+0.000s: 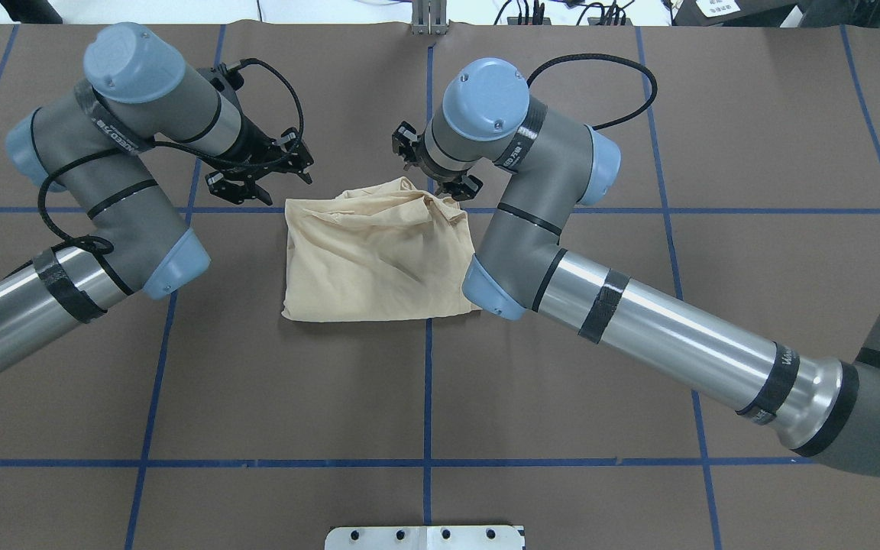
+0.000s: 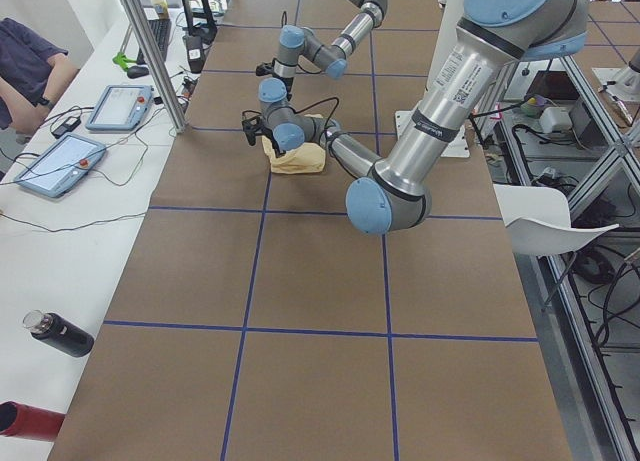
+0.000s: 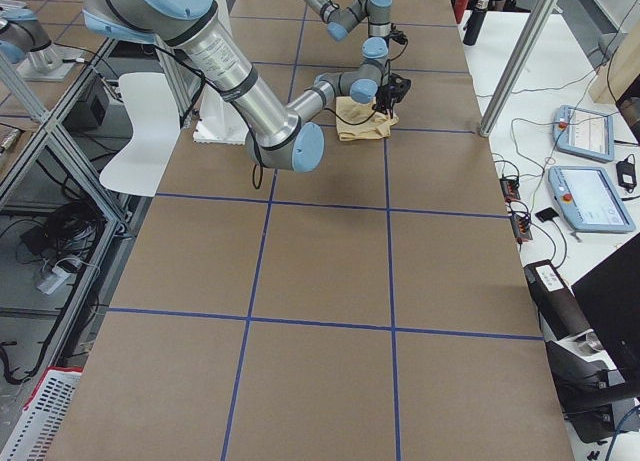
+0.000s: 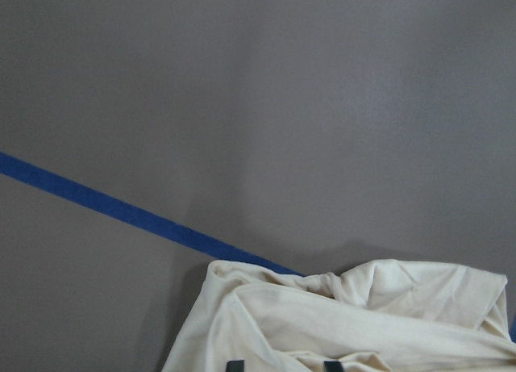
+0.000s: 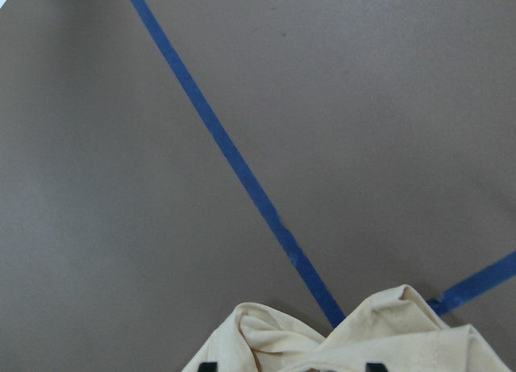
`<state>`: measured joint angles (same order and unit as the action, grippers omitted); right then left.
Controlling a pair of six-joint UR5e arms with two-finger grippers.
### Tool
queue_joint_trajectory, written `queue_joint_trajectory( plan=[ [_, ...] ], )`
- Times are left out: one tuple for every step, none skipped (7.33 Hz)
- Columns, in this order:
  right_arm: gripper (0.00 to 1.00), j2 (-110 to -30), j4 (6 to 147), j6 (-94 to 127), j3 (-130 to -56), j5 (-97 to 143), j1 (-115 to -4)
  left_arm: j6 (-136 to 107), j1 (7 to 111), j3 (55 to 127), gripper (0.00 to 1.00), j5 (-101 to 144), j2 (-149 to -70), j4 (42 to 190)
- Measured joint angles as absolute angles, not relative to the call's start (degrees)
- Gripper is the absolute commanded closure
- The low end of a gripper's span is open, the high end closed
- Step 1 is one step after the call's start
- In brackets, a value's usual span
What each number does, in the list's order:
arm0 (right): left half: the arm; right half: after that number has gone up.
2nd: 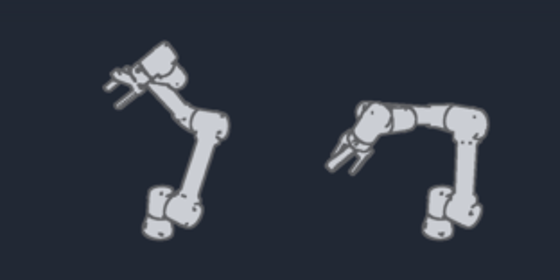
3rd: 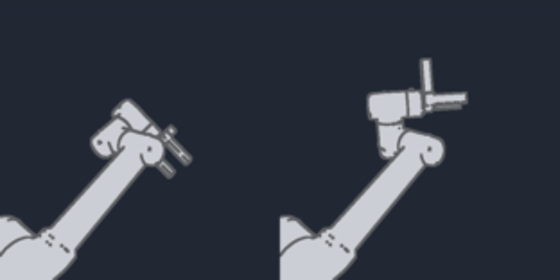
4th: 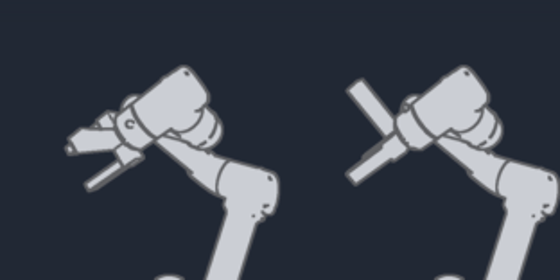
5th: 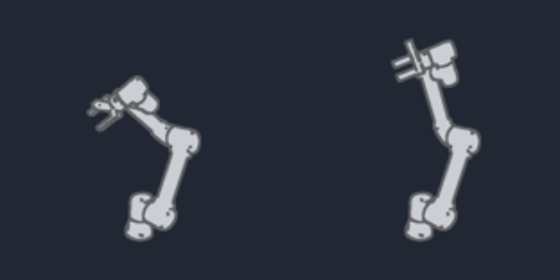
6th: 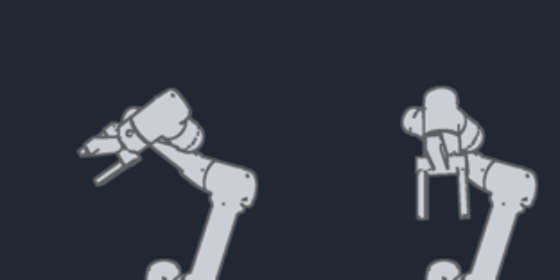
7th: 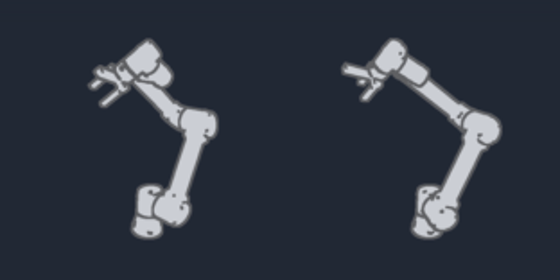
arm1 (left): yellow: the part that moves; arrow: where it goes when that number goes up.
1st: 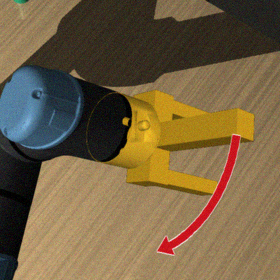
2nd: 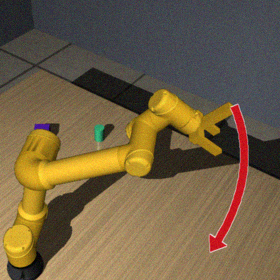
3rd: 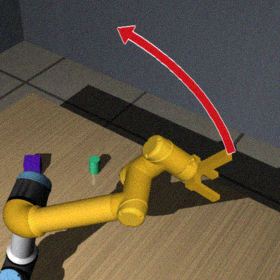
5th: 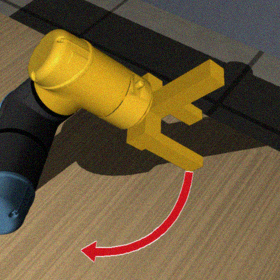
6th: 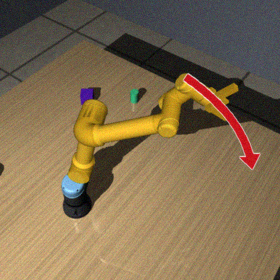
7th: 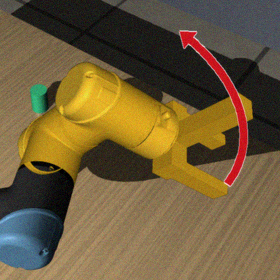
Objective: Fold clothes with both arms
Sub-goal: 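Lower the folded edge onto the far end and open both grippers, then press the right gripper down on the folded shirt while the left arm withdraws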
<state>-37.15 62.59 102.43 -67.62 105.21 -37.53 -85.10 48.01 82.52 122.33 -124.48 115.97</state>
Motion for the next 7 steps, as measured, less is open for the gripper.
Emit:
queue_joint_trajectory(
  plan=[
    [0.00, -37.1, 62.6, 100.5, -68.0, 105.9, -37.9, -83.3, 49.3, 82.7, 0.00, 122.6, -124.0, 115.9],
    [0.00, -37.0, 62.8, 98.3, -69.1, 106.4, -37.8, -82.2, 50.4, 83.2, 0.00, 122.8, -123.2, 115.8],
    [0.00, -37.1, 63.4, 96.4, -70.8, 107.0, -36.9, -81.1, 51.3, 84.2, 0.00, 122.9, -122.2, 115.6],
    [0.00, -36.9, 64.5, 95.0, -72.0, 107.2, -35.2, -79.4, 52.1, 84.9, 0.00, 123.3, -121.2, 115.6],
    [0.00, -36.3, 66.6, 93.3, -72.6, 106.8, -33.1, -77.6, 53.0, 85.2, 0.00, 124.0, -120.4, 115.6],
    [0.00, -35.5, 69.9, 90.2, -72.9, 105.7, -31.0, -75.9, 53.9, 85.4, 0.00, 124.8, -119.6, 115.6],
    [0.00, -34.7, 72.7, 85.6, -72.6, 103.5, -29.1, -75.0, 54.3, 85.5, 0.00, 125.2, -119.0, 115.6]
  ],
)
